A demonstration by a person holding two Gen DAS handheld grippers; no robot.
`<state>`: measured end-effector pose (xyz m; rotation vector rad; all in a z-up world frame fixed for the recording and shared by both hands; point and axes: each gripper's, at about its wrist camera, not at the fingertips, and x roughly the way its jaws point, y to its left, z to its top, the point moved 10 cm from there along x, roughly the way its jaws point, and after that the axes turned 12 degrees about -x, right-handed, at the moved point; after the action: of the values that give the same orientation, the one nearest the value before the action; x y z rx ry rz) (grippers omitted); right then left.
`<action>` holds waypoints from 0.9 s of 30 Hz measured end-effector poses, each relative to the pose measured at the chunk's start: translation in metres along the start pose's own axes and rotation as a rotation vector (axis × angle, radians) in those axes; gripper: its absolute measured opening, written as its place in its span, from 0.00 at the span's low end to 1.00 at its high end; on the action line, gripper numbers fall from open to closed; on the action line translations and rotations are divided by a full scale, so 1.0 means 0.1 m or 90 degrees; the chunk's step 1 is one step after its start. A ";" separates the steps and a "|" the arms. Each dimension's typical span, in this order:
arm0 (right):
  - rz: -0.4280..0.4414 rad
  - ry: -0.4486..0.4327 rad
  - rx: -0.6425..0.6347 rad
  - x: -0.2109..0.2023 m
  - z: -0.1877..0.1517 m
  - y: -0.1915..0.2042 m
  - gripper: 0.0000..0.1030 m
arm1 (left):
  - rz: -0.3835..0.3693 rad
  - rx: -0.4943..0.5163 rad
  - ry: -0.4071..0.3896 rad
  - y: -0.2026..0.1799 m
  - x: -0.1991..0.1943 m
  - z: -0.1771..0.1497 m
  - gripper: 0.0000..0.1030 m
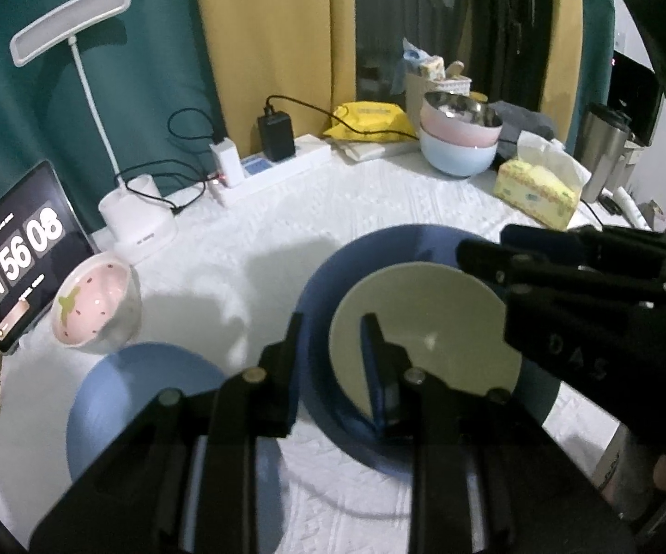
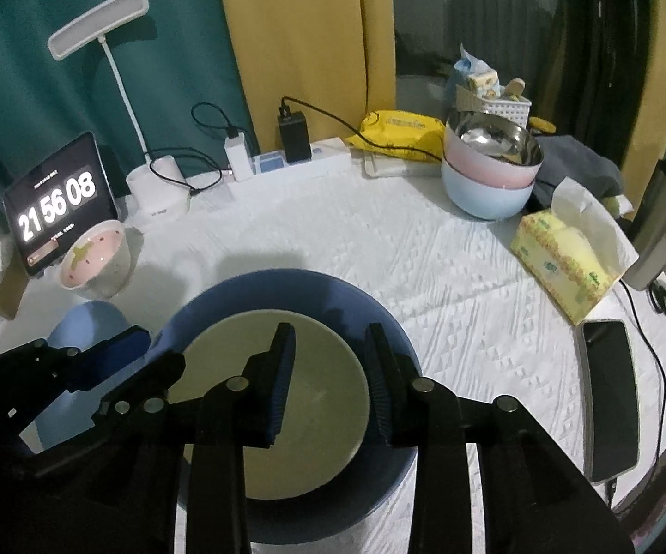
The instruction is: Organize plates and bowls
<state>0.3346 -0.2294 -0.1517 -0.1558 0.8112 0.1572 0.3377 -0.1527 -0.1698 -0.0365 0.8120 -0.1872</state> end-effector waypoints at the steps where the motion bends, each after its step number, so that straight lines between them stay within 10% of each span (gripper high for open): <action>1: -0.001 -0.003 -0.003 -0.02 0.03 0.02 0.32 | 0.001 -0.001 -0.003 0.02 -0.02 0.01 0.24; 5: -0.002 -0.012 -0.009 -0.09 0.11 0.07 0.32 | 0.005 -0.011 -0.016 0.12 -0.10 0.08 0.29; 8: -0.001 -0.016 -0.015 -0.11 0.17 0.12 0.33 | 0.002 -0.026 -0.027 0.22 -0.16 0.13 0.54; 27: 0.013 -0.031 -0.065 -0.05 0.55 0.59 0.42 | 0.027 -0.088 -0.066 0.90 -0.39 0.35 0.55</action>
<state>0.3585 -0.1613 -0.1152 -0.2397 0.7562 0.2209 0.3504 -0.0581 -0.1275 -0.1585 0.7211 -0.0882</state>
